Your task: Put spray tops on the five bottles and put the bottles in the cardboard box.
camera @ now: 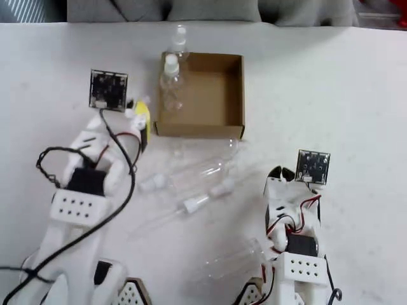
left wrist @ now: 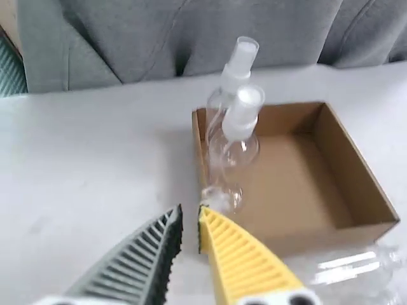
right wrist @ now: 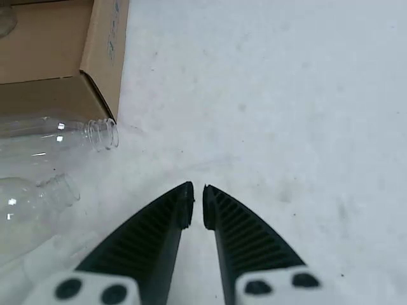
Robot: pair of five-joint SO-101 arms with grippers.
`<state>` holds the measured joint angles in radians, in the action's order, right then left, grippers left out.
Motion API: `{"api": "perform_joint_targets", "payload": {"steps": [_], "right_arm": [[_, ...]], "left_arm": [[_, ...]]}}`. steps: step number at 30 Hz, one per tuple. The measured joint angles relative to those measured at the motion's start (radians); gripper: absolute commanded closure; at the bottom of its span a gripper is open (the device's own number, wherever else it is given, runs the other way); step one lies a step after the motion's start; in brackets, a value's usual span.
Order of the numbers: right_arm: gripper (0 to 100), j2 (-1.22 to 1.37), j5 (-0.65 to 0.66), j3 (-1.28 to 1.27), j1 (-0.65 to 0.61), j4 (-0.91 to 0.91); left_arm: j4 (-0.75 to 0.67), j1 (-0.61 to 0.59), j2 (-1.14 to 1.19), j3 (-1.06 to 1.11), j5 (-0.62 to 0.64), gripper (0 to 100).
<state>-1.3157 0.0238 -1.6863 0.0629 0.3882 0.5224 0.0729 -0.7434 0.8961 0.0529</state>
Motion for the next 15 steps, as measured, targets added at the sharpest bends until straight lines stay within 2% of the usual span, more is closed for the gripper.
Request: {"api": "perform_joint_targets", "payload": {"steps": [7, 10, 15], "right_arm": [[98.4, 0.0, 0.0, 0.0, 0.0, 0.0], [98.4, 0.0, 0.0, 0.0, 0.0, 0.0], [98.4, 0.0, 0.0, 0.0, 0.0, 0.011]], "left_arm": [[0.517, -0.005, -0.186, 0.0, 0.0, 93], [0.614, -0.005, -0.239, 0.026, -0.014, 93], [0.701, 0.092, -0.276, 0.063, -0.224, 93]]}}
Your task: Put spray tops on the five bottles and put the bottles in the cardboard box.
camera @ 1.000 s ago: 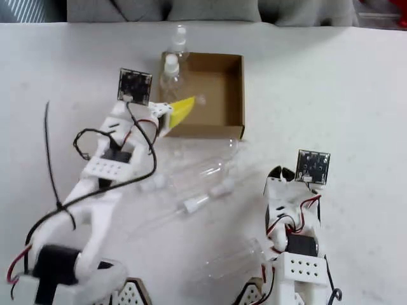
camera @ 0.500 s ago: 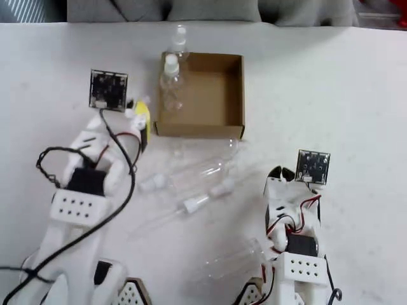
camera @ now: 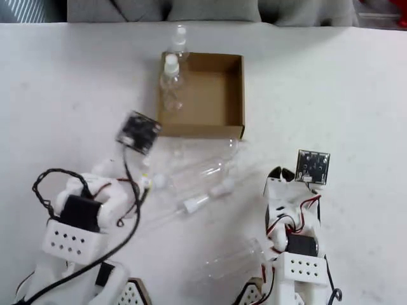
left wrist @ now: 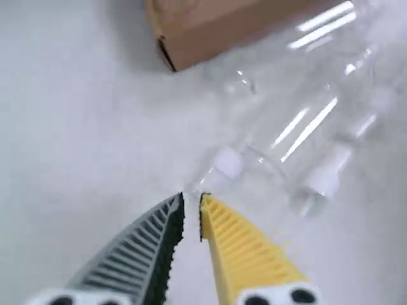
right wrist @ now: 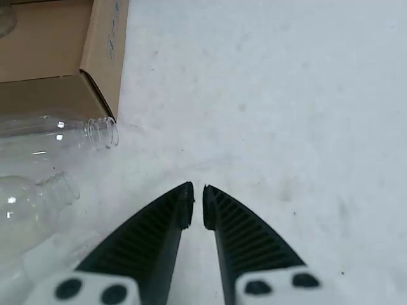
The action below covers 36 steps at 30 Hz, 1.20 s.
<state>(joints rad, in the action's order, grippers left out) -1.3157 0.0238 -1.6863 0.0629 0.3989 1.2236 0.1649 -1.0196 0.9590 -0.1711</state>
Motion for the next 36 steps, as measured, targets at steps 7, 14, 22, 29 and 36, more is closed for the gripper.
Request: {"api": "perform_joint_targets", "payload": {"steps": [7, 14, 22, 29, 36], "right_arm": [[98.4, 0.0, 0.0, 0.0, 0.0, 0.002], [98.4, 0.0, 0.0, 0.0, 0.0, 0.002], [98.4, 0.0, 0.0, 0.0, 0.0, 0.002], [98.4, 0.0, 0.009, 0.0, 0.0, 0.002], [98.4, 0.0, 0.104, 0.049, 0.0, 0.175]], "left_arm": [[0.021, 0.167, -0.002, -0.002, -0.259, 93], [0.021, 0.299, 0.298, -0.222, -0.284, 93], [0.021, 0.348, 0.723, -0.459, -0.284, 93], [0.048, 0.21, 0.733, -0.468, -0.278, 93], [-0.026, -0.021, 0.735, -0.324, -0.278, 97]]}}
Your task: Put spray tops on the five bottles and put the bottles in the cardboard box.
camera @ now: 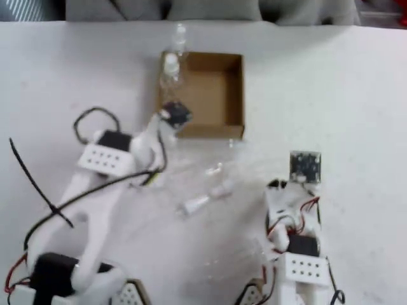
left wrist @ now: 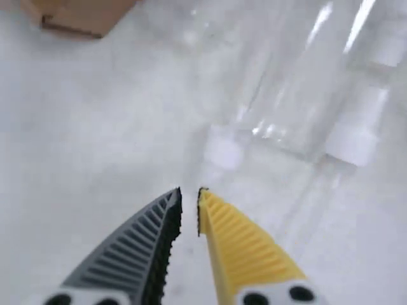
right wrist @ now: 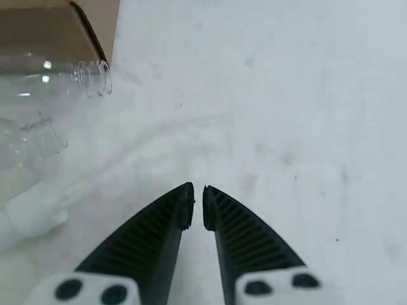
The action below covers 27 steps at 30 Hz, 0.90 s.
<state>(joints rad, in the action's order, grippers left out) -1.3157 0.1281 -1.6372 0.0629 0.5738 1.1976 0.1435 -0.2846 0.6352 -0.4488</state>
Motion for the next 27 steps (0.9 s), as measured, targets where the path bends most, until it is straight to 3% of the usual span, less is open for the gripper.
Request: {"api": "perform_joint_targets", "payload": {"steps": [12, 19, 23, 27], "right_arm": [[98.4, 0.0, 0.209, 0.267, -0.006, 0.235], [98.4, 0.0, 0.259, 0.506, -0.218, 0.519], [95.4, 0.006, 0.295, 0.641, -0.302, 0.701], [89.9, 0.097, 0.48, 0.819, -0.331, 0.937]], "left_arm": [[-0.238, -0.388, -0.21, 0.356, 0.0, 95], [-0.276, -0.583, -0.216, 0.411, 0.0, 95], [-0.311, -0.624, -0.216, 0.436, 0.0, 95], [-0.318, -0.623, -0.216, 0.436, 0.0, 95]]}}
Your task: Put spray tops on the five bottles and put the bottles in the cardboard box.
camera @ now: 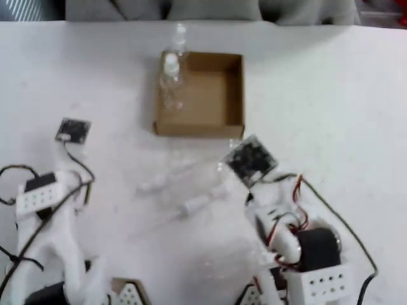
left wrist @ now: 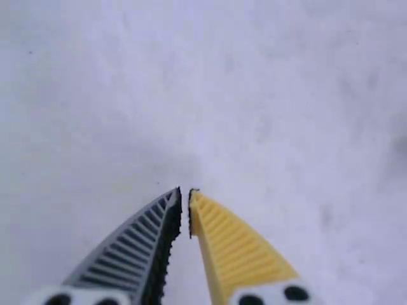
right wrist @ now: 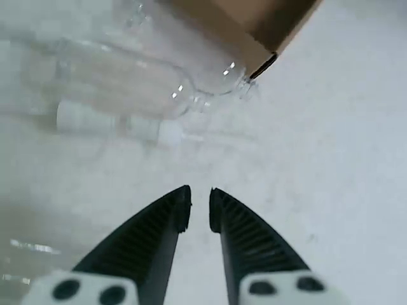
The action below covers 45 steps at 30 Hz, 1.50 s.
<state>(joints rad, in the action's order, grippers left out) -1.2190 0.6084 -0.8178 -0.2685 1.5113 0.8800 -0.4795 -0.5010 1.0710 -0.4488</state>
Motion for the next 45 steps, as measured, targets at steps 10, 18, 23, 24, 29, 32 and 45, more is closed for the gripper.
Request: {"api": "perform_joint_targets", "payload": {"steps": [10, 18, 23, 24, 29, 32, 45], "right_arm": [[94.3, 0.305, 0.514, 0.075, -0.049, 0.181], [95.8, 0.315, 0.76, -0.104, -0.284, 0.186], [98.1, 0.324, 0.772, -0.121, -0.522, 0.186], [98.1, 0.324, 0.772, -0.121, -0.568, 0.186], [98.1, 0.324, 0.764, -0.127, -0.804, 0.186], [98.1, 0.328, 0.741, -0.138, -0.899, 0.186], [97.8, 0.333, 0.615, -0.302, -1.089, -0.038]], "left_arm": [[0.0, 0.002, 0.15, -0.068, 0.0, 95], [0.041, 0.002, 0.285, -0.173, 0.0, 95], [0.041, 0.003, 0.288, -0.18, 0.0, 95], [0.041, 0.008, 0.288, -0.18, 0.0, 95], [0.041, 0.017, 0.288, -0.18, 0.0, 95], [0.041, 0.015, 0.288, -0.18, 0.0, 95], [0.041, 0.02, 0.296, -0.18, 0.025, 95]]}}
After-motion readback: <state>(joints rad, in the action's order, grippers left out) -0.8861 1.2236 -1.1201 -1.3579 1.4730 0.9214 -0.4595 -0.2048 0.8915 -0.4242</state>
